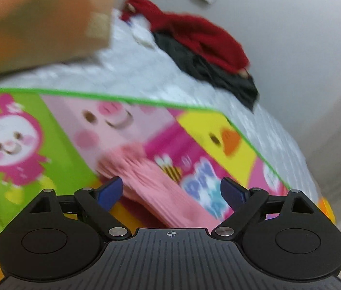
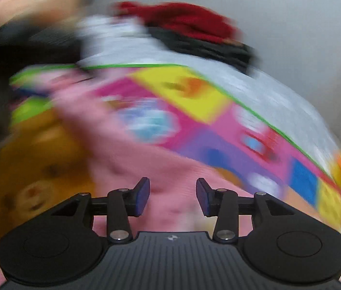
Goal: Fold clothes
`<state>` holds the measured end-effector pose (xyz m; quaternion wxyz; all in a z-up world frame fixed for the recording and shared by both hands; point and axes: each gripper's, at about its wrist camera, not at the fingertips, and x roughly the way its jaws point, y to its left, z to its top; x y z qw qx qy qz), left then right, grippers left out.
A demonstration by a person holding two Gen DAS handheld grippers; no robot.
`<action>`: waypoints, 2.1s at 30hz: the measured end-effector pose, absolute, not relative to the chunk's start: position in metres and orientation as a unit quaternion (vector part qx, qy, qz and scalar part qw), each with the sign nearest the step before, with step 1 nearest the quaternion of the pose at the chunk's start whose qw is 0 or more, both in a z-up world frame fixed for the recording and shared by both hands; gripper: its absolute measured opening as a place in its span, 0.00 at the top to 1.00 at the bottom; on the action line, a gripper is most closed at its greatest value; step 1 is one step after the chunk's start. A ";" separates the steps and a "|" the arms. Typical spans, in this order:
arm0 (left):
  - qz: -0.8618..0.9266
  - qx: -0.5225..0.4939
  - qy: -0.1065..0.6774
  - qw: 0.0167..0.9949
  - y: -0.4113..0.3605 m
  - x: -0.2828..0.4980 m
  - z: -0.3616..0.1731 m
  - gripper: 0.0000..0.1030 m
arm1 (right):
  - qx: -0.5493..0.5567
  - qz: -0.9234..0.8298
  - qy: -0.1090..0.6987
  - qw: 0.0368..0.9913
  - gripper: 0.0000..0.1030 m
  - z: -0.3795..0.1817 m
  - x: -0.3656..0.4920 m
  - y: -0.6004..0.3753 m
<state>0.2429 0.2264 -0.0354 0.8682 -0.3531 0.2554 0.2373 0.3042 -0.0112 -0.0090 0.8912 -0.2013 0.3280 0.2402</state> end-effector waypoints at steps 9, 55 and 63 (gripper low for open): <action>0.086 -0.347 0.276 0.892 0.193 0.259 -0.036 0.07 | 0.125 -0.101 0.351 0.922 0.51 0.008 0.286 -0.313; 0.002 -0.428 0.326 0.843 0.202 0.271 -0.058 0.01 | 0.008 0.224 0.359 0.906 0.66 0.028 0.279 -0.065; 0.025 -0.437 0.325 0.838 0.200 0.264 -0.063 0.02 | 0.117 0.168 0.290 0.935 0.47 0.057 0.206 -0.137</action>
